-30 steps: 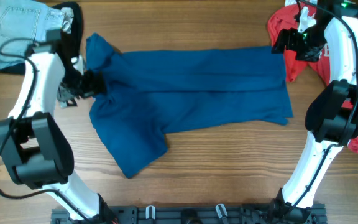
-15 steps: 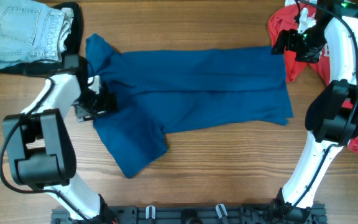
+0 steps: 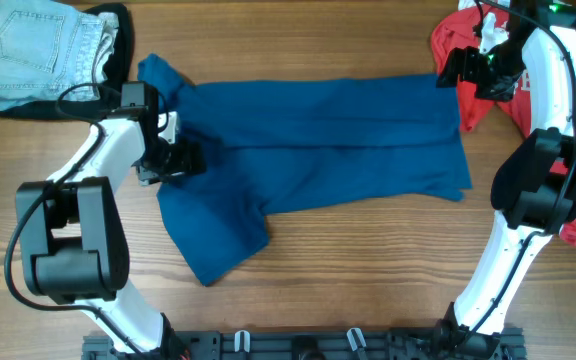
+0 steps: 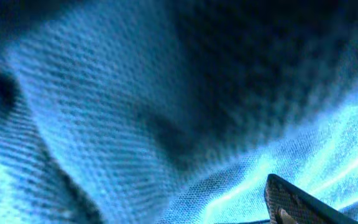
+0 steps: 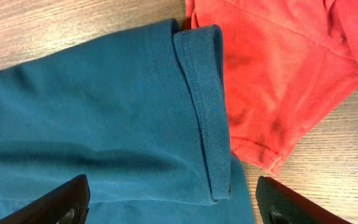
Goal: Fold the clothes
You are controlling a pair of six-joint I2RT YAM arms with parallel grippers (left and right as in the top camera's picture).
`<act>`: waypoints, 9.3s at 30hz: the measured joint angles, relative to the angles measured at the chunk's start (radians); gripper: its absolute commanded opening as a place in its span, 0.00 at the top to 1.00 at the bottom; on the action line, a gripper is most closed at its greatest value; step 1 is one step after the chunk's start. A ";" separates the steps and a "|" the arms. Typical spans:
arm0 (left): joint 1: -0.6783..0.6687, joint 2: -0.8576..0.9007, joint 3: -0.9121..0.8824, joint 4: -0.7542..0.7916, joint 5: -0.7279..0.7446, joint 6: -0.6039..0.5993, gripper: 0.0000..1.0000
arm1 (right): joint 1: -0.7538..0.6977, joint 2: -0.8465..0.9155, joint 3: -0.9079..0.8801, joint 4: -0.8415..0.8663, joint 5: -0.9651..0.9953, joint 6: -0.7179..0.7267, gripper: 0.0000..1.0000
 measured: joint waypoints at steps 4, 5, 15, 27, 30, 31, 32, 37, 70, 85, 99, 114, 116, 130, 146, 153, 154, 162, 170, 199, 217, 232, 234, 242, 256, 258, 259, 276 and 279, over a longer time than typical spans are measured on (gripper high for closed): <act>0.012 -0.023 -0.007 -0.077 0.011 -0.021 0.00 | 0.000 -0.001 0.000 -0.016 -0.001 0.001 0.00; 0.032 -0.061 -0.011 -0.110 0.013 -0.038 0.00 | 0.000 -0.003 0.000 -0.019 0.000 0.002 0.01; 0.102 -0.427 -0.005 -0.345 0.024 -0.328 0.00 | 0.002 -0.191 0.011 -0.295 0.067 0.234 0.00; -0.181 -0.427 -0.272 -0.322 0.030 -0.791 0.05 | 0.002 -0.196 -0.139 -0.191 0.154 0.455 0.00; -0.281 -0.427 -0.301 -0.310 0.031 -0.893 0.11 | 0.002 -0.196 -0.154 -0.163 0.157 0.456 0.00; -0.307 -0.427 -0.306 -0.304 0.031 -0.922 0.12 | 0.002 -0.196 -0.154 -0.157 0.158 0.456 0.00; -0.341 -0.427 -0.316 -0.291 0.029 -0.971 0.14 | 0.002 -0.196 -0.154 -0.152 0.158 0.455 0.00; -0.417 -0.427 -0.423 -0.251 0.021 -1.181 0.21 | 0.002 -0.196 -0.154 -0.134 0.158 0.454 0.00; -0.422 -0.732 -0.581 -0.179 -0.128 -1.285 0.20 | 0.002 -0.196 -0.154 -0.080 0.101 0.363 0.00; -0.422 -0.721 -0.637 -0.124 -0.195 -1.283 0.21 | 0.002 -0.196 -0.155 -0.063 0.100 0.348 0.00; -0.422 -0.561 -0.624 0.026 -0.160 -1.292 0.74 | 0.002 -0.196 -0.155 -0.053 0.100 0.348 0.00; -0.164 -0.636 -0.510 0.112 -0.101 -1.070 0.96 | 0.002 -0.196 -0.155 -0.197 0.101 0.349 0.05; -0.080 -0.651 -0.489 0.122 -0.101 -1.023 0.96 | 0.002 -0.196 -0.156 -0.243 0.113 0.375 0.05; 0.045 -0.650 -0.488 0.134 -0.106 -0.927 0.96 | 0.018 -0.424 -0.717 0.062 0.213 0.640 0.17; 0.045 -0.650 -0.488 0.118 -0.128 -0.926 0.96 | 0.023 -0.433 -1.039 0.423 0.221 0.622 0.29; 0.045 -0.650 -0.488 0.112 -0.137 -0.911 0.96 | 0.027 -0.466 -1.090 0.516 0.227 0.608 0.87; 0.045 -0.650 -0.488 0.106 -0.143 -0.895 0.96 | 0.027 -0.468 -1.092 0.535 0.231 0.606 0.94; 0.045 -0.747 -0.434 -0.076 -0.143 -0.803 0.96 | 0.012 -0.457 -1.056 0.481 0.221 0.551 0.96; 0.045 -0.976 -0.245 -0.281 -0.174 -0.728 0.96 | 0.007 -0.462 -0.871 0.301 0.188 0.457 0.96; 0.043 -0.401 -0.202 0.315 -0.240 -0.709 0.96 | -0.025 -0.475 -0.852 0.459 0.105 0.317 0.96; 0.043 -0.347 -0.202 0.411 -0.241 -0.706 0.94 | -0.025 -0.372 -0.853 0.790 -0.006 0.270 0.45; 0.090 -0.400 -0.202 0.358 -0.261 -0.630 0.00 | -0.026 -0.372 -0.852 0.702 0.000 0.009 0.07; 0.124 -0.470 -0.202 0.326 -0.262 -0.619 0.00 | -0.026 -0.372 -0.853 0.698 0.000 -0.034 0.07; 0.170 -0.644 -0.196 0.217 -0.267 -0.500 0.00 | -0.026 -0.361 -0.907 0.773 0.041 -0.118 0.07; 0.170 -0.597 -0.196 0.168 -0.267 -0.481 0.00 | -0.034 -0.309 -0.898 0.651 -0.048 -0.065 0.91; 0.170 -0.597 -0.196 0.168 -0.267 -0.481 0.00 | -0.040 -0.310 -0.886 0.603 -0.058 -0.054 0.93; 0.170 -0.597 -0.196 0.168 -0.267 -0.481 0.00 | -0.046 -0.310 -0.879 0.579 -0.058 -0.045 0.93; 0.170 -0.597 -0.196 0.154 -0.267 -0.480 0.00 | -0.031 -0.361 -0.559 0.275 -0.062 -0.112 0.95; 0.170 -0.597 -0.196 0.152 -0.267 -0.478 0.00 | 0.112 -0.361 -0.559 0.271 -0.072 -0.111 0.95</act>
